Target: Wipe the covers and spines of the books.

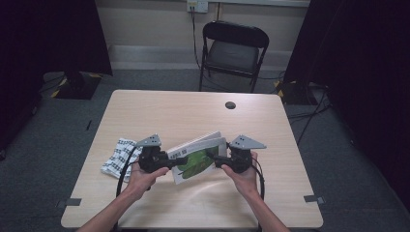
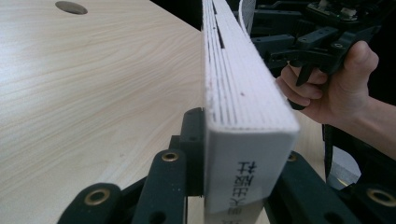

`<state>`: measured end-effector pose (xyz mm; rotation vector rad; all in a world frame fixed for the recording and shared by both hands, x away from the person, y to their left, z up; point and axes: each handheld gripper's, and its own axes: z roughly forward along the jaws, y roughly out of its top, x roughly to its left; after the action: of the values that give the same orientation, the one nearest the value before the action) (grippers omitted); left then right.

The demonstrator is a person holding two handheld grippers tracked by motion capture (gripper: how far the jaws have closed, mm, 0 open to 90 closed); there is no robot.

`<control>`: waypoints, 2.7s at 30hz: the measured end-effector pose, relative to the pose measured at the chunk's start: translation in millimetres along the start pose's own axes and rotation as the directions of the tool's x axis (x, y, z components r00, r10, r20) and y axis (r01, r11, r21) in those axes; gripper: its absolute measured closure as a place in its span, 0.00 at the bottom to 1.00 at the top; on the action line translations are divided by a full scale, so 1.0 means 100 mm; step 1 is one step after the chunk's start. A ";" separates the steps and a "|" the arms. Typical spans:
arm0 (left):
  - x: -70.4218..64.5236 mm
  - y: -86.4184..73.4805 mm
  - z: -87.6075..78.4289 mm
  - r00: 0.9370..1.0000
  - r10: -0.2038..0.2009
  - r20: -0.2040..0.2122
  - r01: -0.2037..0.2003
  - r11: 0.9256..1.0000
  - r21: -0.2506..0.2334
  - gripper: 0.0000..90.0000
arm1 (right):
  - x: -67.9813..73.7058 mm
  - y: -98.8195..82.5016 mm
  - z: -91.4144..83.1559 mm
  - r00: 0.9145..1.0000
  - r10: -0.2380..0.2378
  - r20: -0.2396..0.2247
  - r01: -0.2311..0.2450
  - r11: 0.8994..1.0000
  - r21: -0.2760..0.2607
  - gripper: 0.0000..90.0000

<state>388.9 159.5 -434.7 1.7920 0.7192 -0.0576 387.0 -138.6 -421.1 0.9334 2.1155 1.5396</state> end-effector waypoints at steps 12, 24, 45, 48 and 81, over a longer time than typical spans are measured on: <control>-0.03 0.03 0.01 1.000 0.004 -0.010 -0.004 1.000 -0.004 0.84 | -0.07 0.01 -0.05 0.999 0.033 0.035 -0.031 0.999 -0.033 0.27; -0.07 0.10 -0.09 0.999 0.045 0.022 -0.044 0.999 -0.014 0.84 | -0.25 -0.07 0.02 0.979 0.135 -0.153 -0.134 0.991 0.020 0.18; -0.09 0.15 -0.07 0.993 0.117 0.019 -0.118 0.993 0.026 0.83 | -0.13 -0.06 0.14 0.979 0.016 -0.203 0.016 0.988 0.155 0.26; -0.08 0.15 -0.08 0.992 0.124 0.011 -0.124 0.992 0.029 0.82 | -0.11 -0.05 0.14 0.983 -0.004 -0.184 0.034 0.987 0.158 0.26; 0.17 0.51 0.10 0.972 0.190 -0.141 -0.183 0.981 0.065 0.63 | -0.17 0.13 0.34 0.994 -0.103 0.031 0.098 0.987 0.127 0.31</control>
<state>431.4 149.5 -401.8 1.9203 0.6541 0.1844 425.1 -124.1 -421.8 0.8744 2.2188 1.3433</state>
